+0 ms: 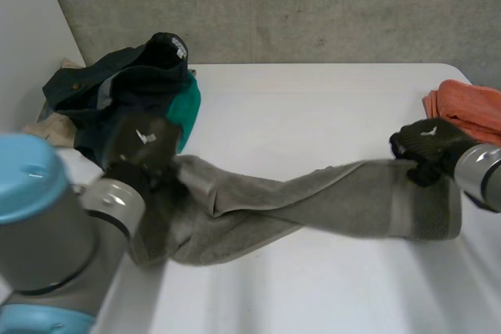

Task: Fold the laundry.

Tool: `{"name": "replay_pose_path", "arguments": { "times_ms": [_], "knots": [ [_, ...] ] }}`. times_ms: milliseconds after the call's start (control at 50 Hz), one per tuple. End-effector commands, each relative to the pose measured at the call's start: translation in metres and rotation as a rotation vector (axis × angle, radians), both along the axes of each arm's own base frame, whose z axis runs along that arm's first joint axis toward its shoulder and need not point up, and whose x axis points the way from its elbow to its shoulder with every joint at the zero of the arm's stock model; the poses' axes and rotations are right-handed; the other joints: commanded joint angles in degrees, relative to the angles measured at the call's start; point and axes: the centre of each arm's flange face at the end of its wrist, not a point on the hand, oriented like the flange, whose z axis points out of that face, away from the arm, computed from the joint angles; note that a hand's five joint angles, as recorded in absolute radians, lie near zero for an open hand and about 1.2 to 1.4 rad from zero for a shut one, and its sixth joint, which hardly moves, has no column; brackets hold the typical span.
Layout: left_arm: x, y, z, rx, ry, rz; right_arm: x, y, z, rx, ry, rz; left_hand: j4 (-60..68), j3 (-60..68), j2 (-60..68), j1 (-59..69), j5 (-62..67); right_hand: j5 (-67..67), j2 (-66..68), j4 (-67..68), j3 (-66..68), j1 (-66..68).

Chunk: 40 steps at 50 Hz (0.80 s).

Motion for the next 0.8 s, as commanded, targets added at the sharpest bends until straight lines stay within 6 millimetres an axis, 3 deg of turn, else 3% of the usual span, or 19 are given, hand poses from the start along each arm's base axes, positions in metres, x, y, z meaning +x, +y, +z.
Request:
{"name": "replay_pose_path", "arguments": {
  "times_ms": [20,80,160,240,260,340,400,440,460,520,540,560,580,600,620,640,700,740,800],
  "knots": [
    [0.024,0.013,0.069,-0.09,0.093,-0.021,-0.008,0.023,0.061,-0.188,0.164,0.033,11.49,11.93,11.59,14.99,14.27,13.53,12.44,11.22,11.58,15.01],
    [0.034,0.009,0.076,-0.06,0.113,-0.007,-0.01,0.039,0.081,-0.24,0.236,0.056,11.49,11.93,11.59,14.99,14.27,13.53,12.44,11.22,11.58,15.01],
    [0.05,-0.004,0.07,0.035,0.144,0.045,-0.014,0.061,0.089,-0.214,0.317,0.077,11.49,11.93,11.59,14.99,14.27,13.53,12.44,11.22,11.58,15.01],
    [0.053,-0.022,0.032,0.202,0.126,0.076,-0.016,0.069,0.07,-0.131,0.38,0.118,11.49,11.93,11.59,14.99,14.27,13.53,12.44,11.22,11.58,15.01],
    [0.051,-0.029,0.012,0.266,0.107,0.082,-0.016,0.067,0.064,-0.114,0.388,0.127,11.49,11.93,11.59,14.99,14.27,13.53,12.44,11.22,11.58,15.01],
    [0.04,-0.05,-0.024,0.359,0.066,0.081,-0.015,0.043,0.024,0.006,0.429,0.135,11.49,11.93,11.59,14.99,14.27,13.53,12.44,11.22,11.58,15.01],
    [0.024,-0.08,-0.039,0.355,0.059,0.078,-0.014,0.016,0.007,0.024,0.475,0.088,11.49,11.93,11.59,14.99,14.27,13.53,12.44,11.22,11.58,15.01],
    [0.015,-0.094,-0.041,0.331,0.06,0.08,-0.011,-0.006,0.007,-0.038,0.51,0.034,11.49,11.93,11.59,14.99,14.27,13.53,12.44,11.22,11.58,15.01],
    [0.009,-0.104,-0.036,0.299,0.067,0.078,-0.011,-0.006,0.007,-0.038,0.51,0.034,11.49,11.93,11.59,14.99,14.27,13.53,12.44,11.22,11.58,15.01],
    [-0.005,-0.136,-0.001,0.135,0.117,0.091,0.011,-0.048,0.034,-0.302,0.499,-0.048,11.49,11.93,11.59,14.99,14.27,13.53,12.44,11.22,11.58,15.01],
    [-0.011,-0.153,0.027,0.016,0.157,0.092,0.013,-0.052,0.039,-0.336,0.49,-0.057,11.49,11.93,11.59,14.99,14.27,13.53,12.44,11.22,11.58,15.01],
    [-0.013,-0.16,0.041,-0.044,0.178,0.09,0.017,-0.06,0.048,-0.401,0.47,-0.074,11.49,11.93,11.59,14.99,14.27,13.53,12.44,11.22,11.58,15.01],
    [-0.018,-0.172,0.07,-0.175,0.231,0.078,0.023,-0.078,0.075,-0.57,0.398,-0.124,11.49,11.93,11.59,14.99,14.27,13.53,12.44,11.22,11.58,15.01],
    [-0.02,-0.177,0.091,-0.266,0.266,0.072,0.024,-0.083,0.085,-0.627,0.369,-0.144,11.49,11.93,11.59,14.99,14.27,13.53,12.44,11.22,11.58,15.01],
    [-0.022,-0.179,0.108,-0.337,0.294,0.066,0.03,-0.092,0.113,-0.791,0.276,-0.187,11.49,11.93,11.59,14.99,14.27,13.53,12.44,11.22,11.58,15.01],
    [-0.023,-0.183,0.14,-0.476,0.354,0.059,0.032,-0.094,0.123,-0.848,0.231,-0.199,11.49,11.93,11.59,14.99,14.27,13.53,12.44,11.22,11.58,15.01],
    [-0.02,-0.183,0.186,-0.694,0.449,0.049,0.032,-0.093,0.177,-1.129,0.056,-0.253,11.49,11.93,11.59,14.99,14.27,13.53,12.44,11.22,11.58,15.01],
    [-0.017,-0.18,0.203,-0.775,0.489,0.046,0.031,-0.088,0.194,-1.217,0.008,-0.267,11.49,11.93,11.59,14.99,14.27,13.53,12.44,11.22,11.58,15.01],
    [-0.015,-0.18,0.209,-0.811,0.505,0.047,0.031,-0.084,0.192,-1.201,0.003,-0.263,11.49,11.93,11.59,14.99,14.27,13.53,12.44,11.22,11.58,15.01]
  ]
}}
